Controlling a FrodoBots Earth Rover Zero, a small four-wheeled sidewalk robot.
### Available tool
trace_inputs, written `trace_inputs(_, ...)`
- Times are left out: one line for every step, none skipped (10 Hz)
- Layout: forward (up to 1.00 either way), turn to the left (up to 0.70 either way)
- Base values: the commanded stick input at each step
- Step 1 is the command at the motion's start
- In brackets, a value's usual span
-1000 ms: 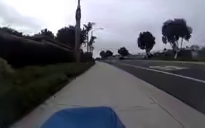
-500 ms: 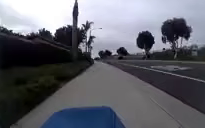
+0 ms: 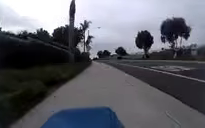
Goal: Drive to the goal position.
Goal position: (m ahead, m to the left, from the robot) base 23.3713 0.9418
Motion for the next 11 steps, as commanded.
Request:
trace_inputs(1.0,0.0)
trace_inputs(1.0,0.0)
trace_inputs(1.0,0.0)
trace_inputs(1.0,0.27)
trace_inputs(1.0,0.27)
trace_inputs(1.0,0.27)
trace_inputs(1.0,0.27)
trace_inputs(1.0,0.0)
trace_inputs(1.0,0.0)
trace_inputs(1.0,0.0)
trace_inputs(1.0,0.0)
